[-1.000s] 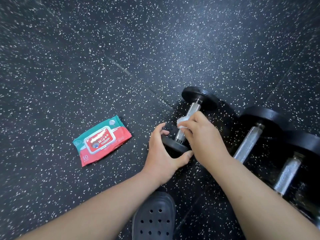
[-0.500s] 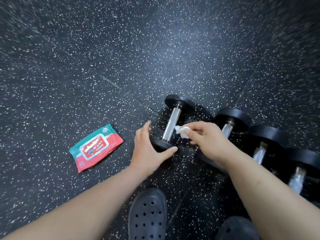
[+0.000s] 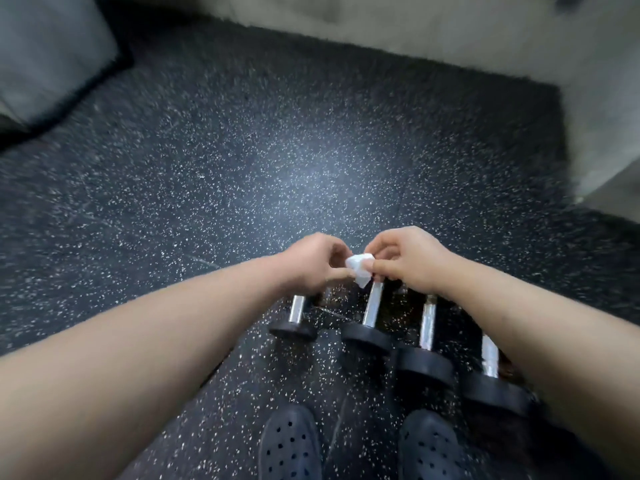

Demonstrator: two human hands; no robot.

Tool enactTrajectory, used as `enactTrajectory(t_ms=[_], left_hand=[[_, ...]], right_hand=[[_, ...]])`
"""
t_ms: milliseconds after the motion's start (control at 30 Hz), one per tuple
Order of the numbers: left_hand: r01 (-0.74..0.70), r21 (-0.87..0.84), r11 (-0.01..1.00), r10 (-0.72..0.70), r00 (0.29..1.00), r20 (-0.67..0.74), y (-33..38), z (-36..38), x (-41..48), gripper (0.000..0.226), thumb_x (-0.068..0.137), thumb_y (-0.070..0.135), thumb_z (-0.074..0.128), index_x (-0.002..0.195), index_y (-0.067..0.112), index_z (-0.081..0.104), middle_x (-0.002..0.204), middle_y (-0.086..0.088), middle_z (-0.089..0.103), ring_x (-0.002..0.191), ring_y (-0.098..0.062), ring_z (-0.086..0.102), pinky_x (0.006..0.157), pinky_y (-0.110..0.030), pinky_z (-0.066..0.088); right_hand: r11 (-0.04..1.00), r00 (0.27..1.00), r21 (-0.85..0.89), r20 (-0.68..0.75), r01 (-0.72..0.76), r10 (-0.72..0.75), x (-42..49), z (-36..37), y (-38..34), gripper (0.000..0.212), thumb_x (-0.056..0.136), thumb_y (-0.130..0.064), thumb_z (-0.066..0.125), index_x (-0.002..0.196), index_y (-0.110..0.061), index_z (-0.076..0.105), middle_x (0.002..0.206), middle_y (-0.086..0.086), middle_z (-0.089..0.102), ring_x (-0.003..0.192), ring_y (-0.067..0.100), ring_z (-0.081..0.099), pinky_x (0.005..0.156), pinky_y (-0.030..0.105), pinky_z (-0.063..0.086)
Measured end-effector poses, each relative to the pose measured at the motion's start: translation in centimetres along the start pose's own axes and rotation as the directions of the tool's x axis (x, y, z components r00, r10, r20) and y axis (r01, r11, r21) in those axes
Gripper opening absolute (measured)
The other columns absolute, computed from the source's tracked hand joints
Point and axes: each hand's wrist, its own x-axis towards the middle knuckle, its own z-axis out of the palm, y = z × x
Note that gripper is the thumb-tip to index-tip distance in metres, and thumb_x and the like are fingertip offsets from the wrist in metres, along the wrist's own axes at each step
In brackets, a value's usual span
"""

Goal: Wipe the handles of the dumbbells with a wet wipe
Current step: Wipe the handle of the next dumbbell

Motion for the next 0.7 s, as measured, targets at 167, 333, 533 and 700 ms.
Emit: enactTrajectory(t_ms=[167,333,533,700], left_hand=[[0.054,0.188,0.981,-0.039,0.995,-0.087,7.1,-1.9,-2.7,0.018,0.098,0.037,0.074,0.086,0.024,0.073,0.08,0.007,0.077,0.076,-0.015,0.073,0.073,-0.033,0.06],[0.123,0.133,0.983,-0.091,0.97,-0.225,9.0,-0.6,-4.6,0.022,0.097,0.036,0.075,0.081,0.021,0.076,0.08,0.005,0.077,0.077,-0.015,0.072,0.079,-0.035,0.06],[0.137,-0.116,0.984,-0.163,0.952,-0.258,6.5,3.3,-3.1,0.029,0.101,0.035,0.067,0.08,0.022,0.081,0.076,0.002,0.077,0.071,-0.018,0.072,0.074,-0.033,0.058],[0.164,-0.377,0.912,-0.233,0.962,-0.145,4.8,5.8,0.5,0.026,0.1,0.029,0.066,0.082,0.017,0.081,0.08,-0.001,0.08,0.081,-0.025,0.078,0.068,-0.039,0.058]], right_hand=[[0.996,0.999,-0.085,-0.002,0.035,-0.035,-3.1,-5.0,-2.1,0.02,0.082,-0.04,0.09,0.093,-0.03,0.076,0.077,-0.013,0.079,0.065,0.002,0.073,0.066,0.024,0.056],[0.993,0.996,0.085,-0.02,0.087,-0.086,-5.2,-6.9,-2.3,0.015,0.089,-0.019,0.085,0.098,-0.015,0.073,0.08,0.002,0.081,0.078,0.017,0.08,0.073,0.033,0.063],[0.981,0.999,0.188,-0.037,0.038,-0.031,-4.4,-6.1,0.1,0.013,0.091,-0.011,0.082,0.101,-0.008,0.074,0.086,0.012,0.08,0.07,0.017,0.075,0.065,0.026,0.061],[0.984,0.997,0.178,-0.079,-0.008,0.022,-1.5,-5.4,2.3,0.008,0.091,-0.017,0.083,0.096,-0.019,0.077,0.093,0.01,0.08,0.074,0.02,0.077,0.081,0.043,0.066]])
